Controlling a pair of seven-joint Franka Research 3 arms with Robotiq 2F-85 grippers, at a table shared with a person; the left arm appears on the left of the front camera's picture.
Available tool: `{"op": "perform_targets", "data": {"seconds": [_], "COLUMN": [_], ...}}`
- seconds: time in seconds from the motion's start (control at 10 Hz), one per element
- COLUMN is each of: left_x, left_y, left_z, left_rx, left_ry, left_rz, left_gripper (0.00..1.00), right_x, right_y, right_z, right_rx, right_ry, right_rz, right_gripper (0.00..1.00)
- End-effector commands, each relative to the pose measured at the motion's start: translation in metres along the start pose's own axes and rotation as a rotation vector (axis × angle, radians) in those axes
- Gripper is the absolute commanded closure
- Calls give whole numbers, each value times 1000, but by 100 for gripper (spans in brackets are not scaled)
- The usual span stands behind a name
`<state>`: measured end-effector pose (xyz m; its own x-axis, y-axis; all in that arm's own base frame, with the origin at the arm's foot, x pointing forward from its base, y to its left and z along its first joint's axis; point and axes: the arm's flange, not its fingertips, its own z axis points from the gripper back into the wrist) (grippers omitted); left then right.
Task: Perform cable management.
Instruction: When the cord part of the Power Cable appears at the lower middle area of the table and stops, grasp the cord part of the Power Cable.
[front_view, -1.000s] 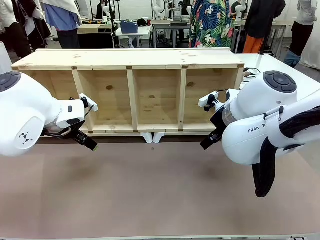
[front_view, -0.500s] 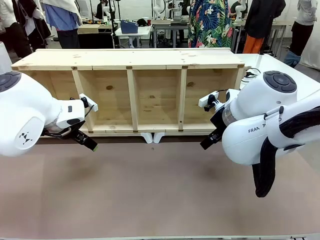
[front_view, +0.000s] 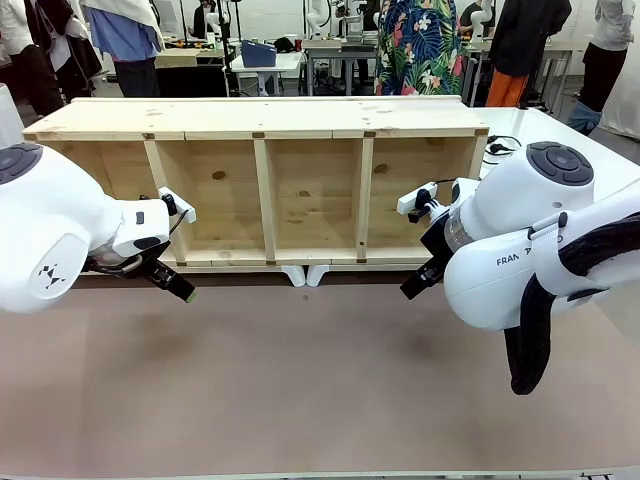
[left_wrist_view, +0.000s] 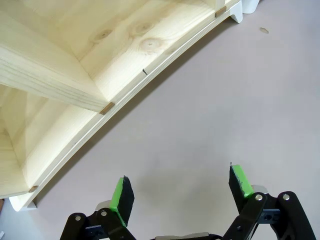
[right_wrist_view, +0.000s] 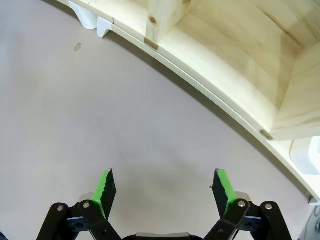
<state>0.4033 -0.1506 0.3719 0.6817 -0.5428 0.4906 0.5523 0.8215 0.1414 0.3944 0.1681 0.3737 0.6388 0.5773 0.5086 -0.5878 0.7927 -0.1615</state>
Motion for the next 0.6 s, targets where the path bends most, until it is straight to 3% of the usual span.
{"op": "perform_targets", "data": {"seconds": [0.0, 0.5], "left_x": [0, 0], "left_y": [0, 0], "left_z": [0, 0], "left_rx": [0, 0], "left_ry": [0, 0], "left_rz": [1, 1], "left_gripper": [0, 0], "right_x": [0, 0], "right_y": [0, 0], "right_z": [0, 0], "right_rx": [0, 0], "right_ry": [0, 0], "right_rz": [-2, -2], "right_gripper": [0, 0]}}
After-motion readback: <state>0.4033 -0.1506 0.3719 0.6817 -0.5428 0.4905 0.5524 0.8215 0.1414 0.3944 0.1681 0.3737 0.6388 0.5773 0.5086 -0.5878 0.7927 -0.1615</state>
